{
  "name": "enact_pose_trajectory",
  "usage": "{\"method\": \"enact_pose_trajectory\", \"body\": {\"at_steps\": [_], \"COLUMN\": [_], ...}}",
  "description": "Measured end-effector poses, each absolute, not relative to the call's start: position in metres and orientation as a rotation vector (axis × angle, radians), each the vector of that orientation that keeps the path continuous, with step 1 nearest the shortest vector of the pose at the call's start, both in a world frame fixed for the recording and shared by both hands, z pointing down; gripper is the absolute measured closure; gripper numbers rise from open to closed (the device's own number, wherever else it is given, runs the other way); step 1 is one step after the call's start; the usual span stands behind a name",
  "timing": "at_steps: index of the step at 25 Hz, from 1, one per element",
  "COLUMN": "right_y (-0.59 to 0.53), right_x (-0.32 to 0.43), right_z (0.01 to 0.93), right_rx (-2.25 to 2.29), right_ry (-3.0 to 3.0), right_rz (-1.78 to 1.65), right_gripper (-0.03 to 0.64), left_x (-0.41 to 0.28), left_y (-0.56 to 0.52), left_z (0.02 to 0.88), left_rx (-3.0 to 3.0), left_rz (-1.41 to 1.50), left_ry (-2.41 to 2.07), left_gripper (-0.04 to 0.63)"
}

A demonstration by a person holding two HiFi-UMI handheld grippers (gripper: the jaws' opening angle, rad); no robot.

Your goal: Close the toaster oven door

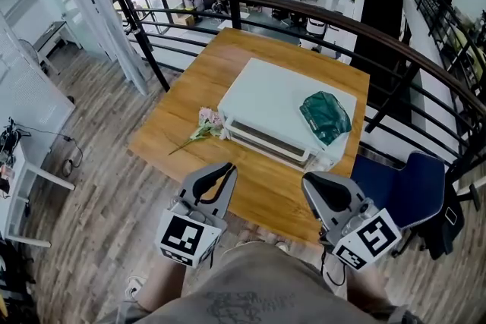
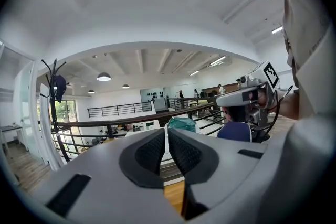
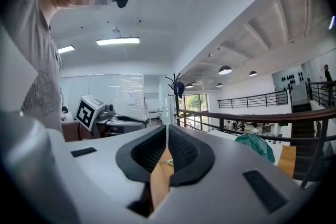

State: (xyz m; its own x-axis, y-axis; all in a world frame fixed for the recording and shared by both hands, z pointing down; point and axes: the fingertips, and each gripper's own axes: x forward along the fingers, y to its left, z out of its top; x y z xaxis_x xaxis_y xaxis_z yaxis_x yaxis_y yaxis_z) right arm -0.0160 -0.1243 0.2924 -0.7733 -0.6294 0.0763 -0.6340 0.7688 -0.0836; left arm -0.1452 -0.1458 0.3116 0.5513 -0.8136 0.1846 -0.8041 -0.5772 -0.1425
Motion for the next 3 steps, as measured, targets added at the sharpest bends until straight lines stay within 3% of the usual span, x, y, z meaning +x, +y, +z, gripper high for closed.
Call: {"method": "enact_pose_trajectory", "body": {"at_steps": [3], "right_y": [-0.1240], "right_x": [-0.0189], "right_z": [0.2922], "right_rx": [1.033], "right_ry": [-2.909], "right_rz": [0.160], "right_gripper": [0.577], "left_x": [-0.1468], "left_y": [-0.1455], "left_z": [0.3081], "left_rx": [-2.728], "left_rz": [-0.358], "left_ry": [1.419], "left_gripper": [0.561]}}
